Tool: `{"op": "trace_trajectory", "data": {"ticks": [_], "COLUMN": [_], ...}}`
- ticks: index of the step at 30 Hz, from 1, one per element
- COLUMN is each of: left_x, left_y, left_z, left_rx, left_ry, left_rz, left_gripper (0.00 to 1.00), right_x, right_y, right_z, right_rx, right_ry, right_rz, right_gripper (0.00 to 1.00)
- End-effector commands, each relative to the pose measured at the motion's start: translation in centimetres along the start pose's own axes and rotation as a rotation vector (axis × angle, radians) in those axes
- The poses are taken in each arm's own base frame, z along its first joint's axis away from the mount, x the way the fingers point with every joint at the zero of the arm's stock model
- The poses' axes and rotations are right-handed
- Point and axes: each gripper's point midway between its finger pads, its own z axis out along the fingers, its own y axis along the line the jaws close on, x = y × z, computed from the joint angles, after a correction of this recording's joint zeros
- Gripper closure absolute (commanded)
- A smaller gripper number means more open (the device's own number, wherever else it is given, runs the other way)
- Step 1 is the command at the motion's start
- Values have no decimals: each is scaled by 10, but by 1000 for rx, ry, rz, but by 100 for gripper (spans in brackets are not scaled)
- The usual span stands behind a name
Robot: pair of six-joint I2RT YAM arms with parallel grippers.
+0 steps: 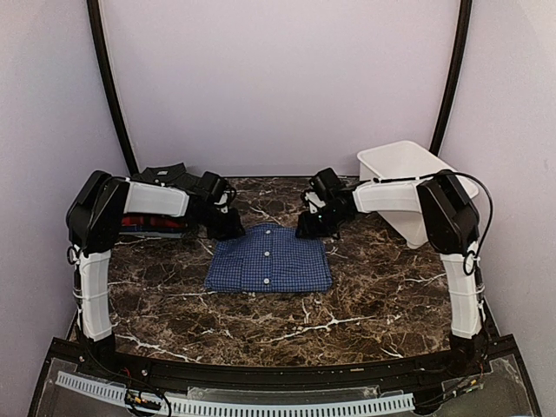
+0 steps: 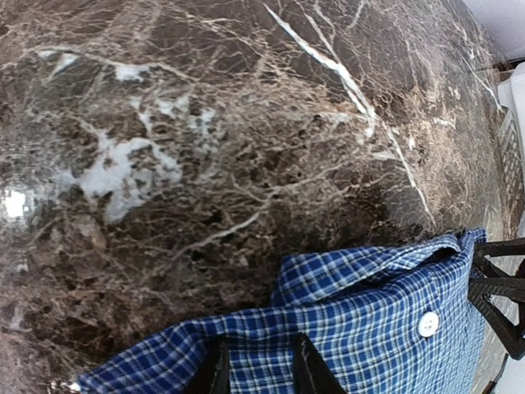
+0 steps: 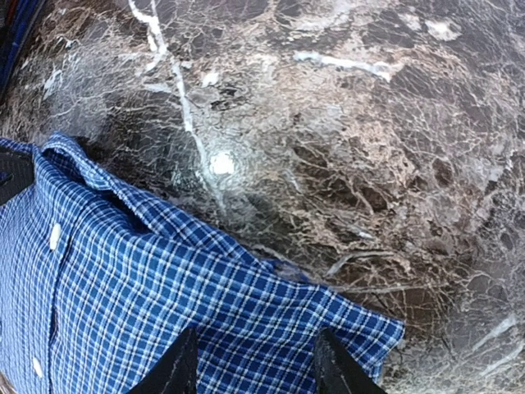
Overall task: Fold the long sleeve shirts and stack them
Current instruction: Fold the 2/3-rectangle-folded shirt at the center of the board, then pick up the square-folded shirt from the center of the board.
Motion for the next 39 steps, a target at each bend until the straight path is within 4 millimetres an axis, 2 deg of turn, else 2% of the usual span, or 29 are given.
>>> {"op": "trace_trajectory", "data": {"ticks": [1, 7, 11, 14, 18, 20, 21, 22, 23, 24, 25, 31, 34, 39], "left_x": [-16, -31, -27, -16, 12, 37, 38, 53, 55, 68, 71, 123, 145, 168], "left_y": [-3, -19, -26, -30, -28, -19, -23, -17, -21, -17, -22, -22, -10, 13], "left_z": [-23, -59, -81, -92, -101, -101, -108, -105, -109, -107, -110, -103, -100, -96], "left_rx": [-27, -9, 16, 49, 79, 84, 109, 114, 137, 144, 167, 207, 174, 115], "left_ry": [-38, -104, -113, -104, -65, -25, -35, -3, -10, 20, 17, 116, 145, 180], "left_rz": [24, 50, 52, 43, 27, 10, 5, -5, -11, -19, -23, -70, -90, -121], "left_gripper": [72, 67, 64, 63, 62, 62, 62, 62, 62, 62, 62, 64, 65, 65], "right_x": [-18, -32, -31, -20, 2, 13, 19, 25, 32, 39, 45, 85, 98, 112], "right_y": [7, 17, 26, 35, 50, 57, 59, 60, 62, 63, 63, 60, 59, 51], "right_z": [-31, -74, -97, -104, -104, -103, -101, -99, -97, -94, -92, -81, -79, -73], "right_rx": [-12, -26, -61, -92, -120, -135, -140, -146, -155, -161, -168, -191, -194, -174], "right_ry": [-64, -158, -195, -188, -153, -134, -121, -111, -100, -86, -73, -3, 13, 41], "right_rz": [-5, -21, -27, -37, -60, -66, -64, -63, -60, -54, -49, -5, 5, 23], "right_gripper": [52, 36, 32, 31, 31, 31, 31, 31, 31, 31, 31, 31, 31, 31]}}
